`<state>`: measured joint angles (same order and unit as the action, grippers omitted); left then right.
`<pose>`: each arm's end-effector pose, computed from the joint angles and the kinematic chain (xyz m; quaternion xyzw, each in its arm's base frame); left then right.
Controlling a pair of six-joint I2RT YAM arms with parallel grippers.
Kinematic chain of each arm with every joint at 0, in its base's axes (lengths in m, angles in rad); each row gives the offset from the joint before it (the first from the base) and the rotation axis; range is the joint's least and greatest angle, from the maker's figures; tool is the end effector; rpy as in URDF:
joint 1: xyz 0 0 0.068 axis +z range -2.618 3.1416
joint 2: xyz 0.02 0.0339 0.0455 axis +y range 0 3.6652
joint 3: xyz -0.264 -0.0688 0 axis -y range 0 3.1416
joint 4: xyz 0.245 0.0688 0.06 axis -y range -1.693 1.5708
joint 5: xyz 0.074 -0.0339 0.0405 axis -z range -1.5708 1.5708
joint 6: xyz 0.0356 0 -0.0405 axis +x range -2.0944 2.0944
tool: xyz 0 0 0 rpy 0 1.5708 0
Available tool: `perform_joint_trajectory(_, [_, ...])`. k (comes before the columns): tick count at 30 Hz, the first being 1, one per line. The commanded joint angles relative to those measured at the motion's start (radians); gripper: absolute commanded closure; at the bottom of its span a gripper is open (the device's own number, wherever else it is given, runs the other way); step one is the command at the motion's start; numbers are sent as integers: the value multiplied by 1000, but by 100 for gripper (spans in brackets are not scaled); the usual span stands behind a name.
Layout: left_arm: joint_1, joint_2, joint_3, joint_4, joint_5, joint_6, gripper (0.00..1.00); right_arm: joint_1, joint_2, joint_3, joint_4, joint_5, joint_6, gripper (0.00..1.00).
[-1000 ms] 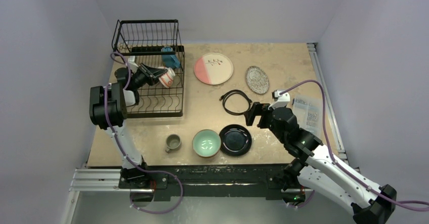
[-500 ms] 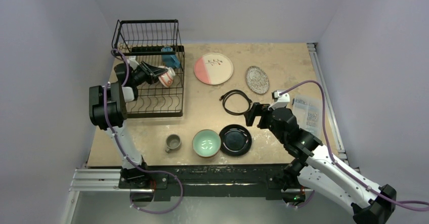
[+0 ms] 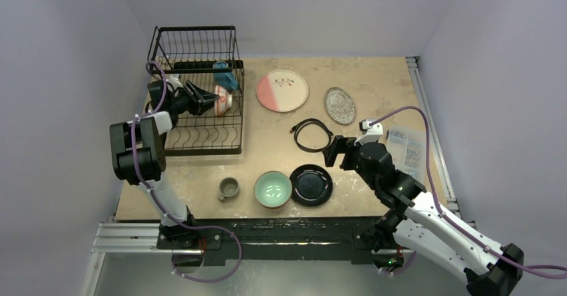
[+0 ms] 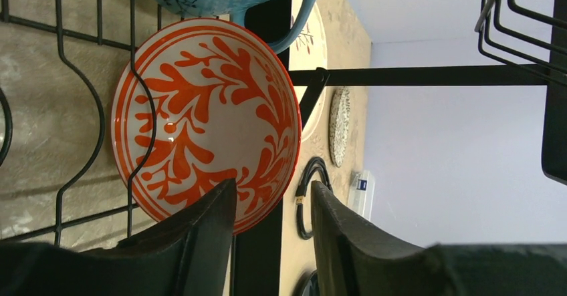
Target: Load the mixed dishes into the dish rack
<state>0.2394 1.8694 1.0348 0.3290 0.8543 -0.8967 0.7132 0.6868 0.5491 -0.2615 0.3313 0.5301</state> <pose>0.3870 0.0668 0.1774 -0.2445 0.7741 -0.4870 0.3222 0.1331 0.0998 0.2648 0.0156 0.8268 0.2059 0.5233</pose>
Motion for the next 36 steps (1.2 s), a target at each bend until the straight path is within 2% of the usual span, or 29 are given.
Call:
perform_joint_trajectory(1, [6, -84, 2, -98, -53, 51, 49, 0, 2, -1, 43, 17, -15, 5])
perform_joint_trajectory(7, [8, -218, -121, -154, -89, -16, 33, 1, 7, -2, 47, 13, -16, 5])
perform_joint_trajectory(13, [11, -378, -316, -84, -90, -140, 28, 2, 13, 7, 40, 9, -18, 5])
perform_joint_trajectory(17, [21, -549, -374, -259, -122, -18, 28, 2, 17, 3, 45, 8, -20, 5])
perform_joint_trajectory(20, [20, -753, -389, -462, -158, 116, 28, 1, 37, 2, 51, 14, -27, 5])
perform_joint_trajectory(24, [5, -984, -386, -638, -106, 216, 27, 2, 77, -25, 98, -23, -9, 5])
perform_joint_trajectory(26, [-50, -1096, -424, -662, -97, 191, 27, 2, 106, -40, 130, -51, 9, 5])
perform_joint_trajectory(30, [-319, -1269, -492, -663, -205, 116, 27, 3, 167, -55, 218, -161, 53, 6])
perform_joint_trajectory(33, [-474, -1328, -517, -664, -291, 98, 27, 11, 213, -74, 316, -278, 102, 7])
perform_joint_trajectory(36, [-550, -1320, -520, -675, -318, 110, 27, 64, 271, -65, 357, -303, 138, 8])
